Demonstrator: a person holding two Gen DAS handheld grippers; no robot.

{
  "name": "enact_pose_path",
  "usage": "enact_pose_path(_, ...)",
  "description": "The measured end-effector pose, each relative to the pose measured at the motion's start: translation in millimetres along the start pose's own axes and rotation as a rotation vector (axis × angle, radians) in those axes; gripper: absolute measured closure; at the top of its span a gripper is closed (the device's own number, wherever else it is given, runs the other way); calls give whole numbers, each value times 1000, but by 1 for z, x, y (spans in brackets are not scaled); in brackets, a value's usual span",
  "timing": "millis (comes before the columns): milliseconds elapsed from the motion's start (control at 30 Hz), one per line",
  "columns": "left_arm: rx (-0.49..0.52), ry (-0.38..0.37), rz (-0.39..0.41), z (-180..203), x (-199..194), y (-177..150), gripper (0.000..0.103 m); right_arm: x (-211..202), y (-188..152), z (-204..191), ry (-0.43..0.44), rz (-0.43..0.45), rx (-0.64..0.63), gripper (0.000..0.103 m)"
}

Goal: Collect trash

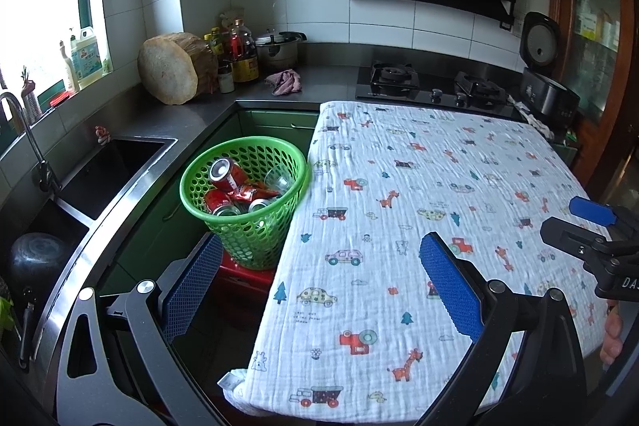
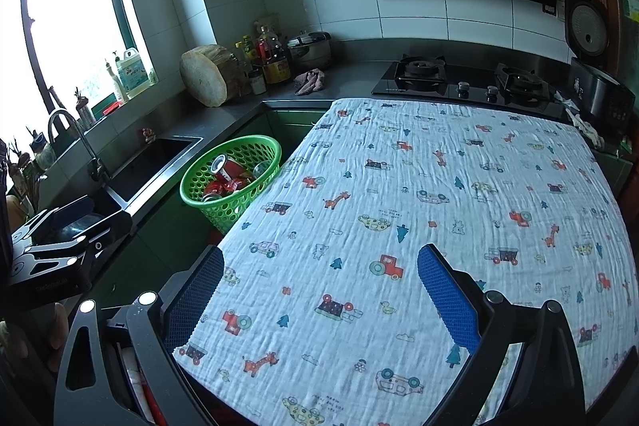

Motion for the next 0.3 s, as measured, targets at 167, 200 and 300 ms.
enact_pose_path(167,-3,-1,-4,0,0,-1,5,0,0,0,-2,0,0,9)
enact_pose_path(200,-5,-3,-5,0,0,-1,5,0,0,0,-1,1,1,9)
enact_pose_path(300,-11,-9,-7,-1,0,-1,5,0,0,0,-4,1,-1,9)
Point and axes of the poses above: each gripper's, at about its wrist camera, not at the fingertips, and x roughly the way its jaws point, z to its right, y to its top, the point moved 6 cm from there along x, roughly the way its jaws point, and after that the axes turned 9 degrees about -z, right-handed, at the moved point
